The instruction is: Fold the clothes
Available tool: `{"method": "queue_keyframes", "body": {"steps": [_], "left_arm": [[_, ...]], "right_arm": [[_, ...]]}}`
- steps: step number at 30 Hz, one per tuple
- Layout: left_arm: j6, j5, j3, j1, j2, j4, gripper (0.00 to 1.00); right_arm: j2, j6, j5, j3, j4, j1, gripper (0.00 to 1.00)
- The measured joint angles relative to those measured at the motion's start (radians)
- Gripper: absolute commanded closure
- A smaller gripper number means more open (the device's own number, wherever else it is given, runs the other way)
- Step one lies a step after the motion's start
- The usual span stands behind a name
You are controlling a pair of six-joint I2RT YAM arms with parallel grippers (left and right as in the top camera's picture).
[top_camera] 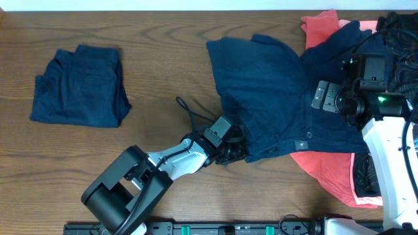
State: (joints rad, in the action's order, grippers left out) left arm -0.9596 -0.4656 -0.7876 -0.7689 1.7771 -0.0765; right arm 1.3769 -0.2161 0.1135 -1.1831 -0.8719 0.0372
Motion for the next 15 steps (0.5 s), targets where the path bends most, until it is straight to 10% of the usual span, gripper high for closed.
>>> {"method": "queue_keyframes", "body": {"steps": [5, 13, 15], "left_arm": [[0.164, -0.013, -0.011, 0.102, -0.06, 0.255, 0.94], [0.534, 0.193, -0.157, 0.644, -0.394, 0.776, 0.92], [0.582, 0.224, -0.23, 0.787, -0.449, 0.753, 0.34]], "right_arm": [[0.0, 0.0, 0.0, 0.0, -0.008, 0.0, 0.01], [0.0, 0.0, -0.017, 0.0, -0.013, 0.0, 0.01], [0.0, 0.0, -0.04, 0.0, -0.014, 0.0, 0.01]]}}
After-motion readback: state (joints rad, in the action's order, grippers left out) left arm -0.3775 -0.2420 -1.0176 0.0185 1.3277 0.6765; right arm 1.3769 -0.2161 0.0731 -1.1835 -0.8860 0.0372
